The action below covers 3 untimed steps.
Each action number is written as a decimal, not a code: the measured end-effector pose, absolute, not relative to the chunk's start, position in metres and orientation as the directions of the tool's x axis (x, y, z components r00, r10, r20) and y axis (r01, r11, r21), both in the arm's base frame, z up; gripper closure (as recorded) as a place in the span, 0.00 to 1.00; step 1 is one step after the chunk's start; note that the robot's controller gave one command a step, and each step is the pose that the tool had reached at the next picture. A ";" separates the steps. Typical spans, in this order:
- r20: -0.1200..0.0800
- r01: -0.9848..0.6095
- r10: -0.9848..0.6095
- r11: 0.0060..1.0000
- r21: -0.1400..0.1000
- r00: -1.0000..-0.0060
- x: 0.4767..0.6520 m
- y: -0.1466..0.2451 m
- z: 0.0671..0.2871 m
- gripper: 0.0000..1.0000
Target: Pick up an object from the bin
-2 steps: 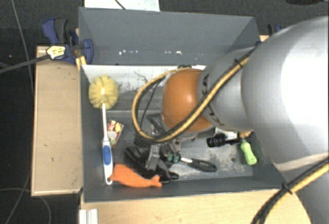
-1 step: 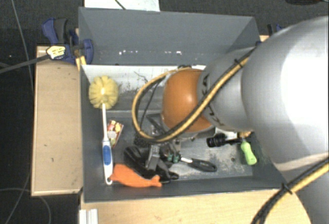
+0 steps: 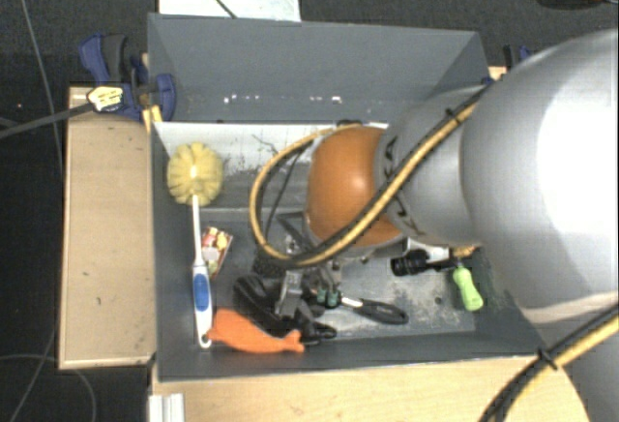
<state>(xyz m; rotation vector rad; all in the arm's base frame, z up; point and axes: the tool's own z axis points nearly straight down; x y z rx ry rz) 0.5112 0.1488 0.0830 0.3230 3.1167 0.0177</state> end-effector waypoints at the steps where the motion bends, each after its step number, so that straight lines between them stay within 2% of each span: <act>1: -0.004 0.204 0.204 0.979 0.009 -0.979 0.510 0.147 0.099 1.00; 3: -0.004 0.203 0.203 0.979 0.008 -0.979 0.510 0.147 0.123 1.00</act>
Offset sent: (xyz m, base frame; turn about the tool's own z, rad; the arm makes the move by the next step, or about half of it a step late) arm -0.0006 -0.0007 0.0393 -0.0001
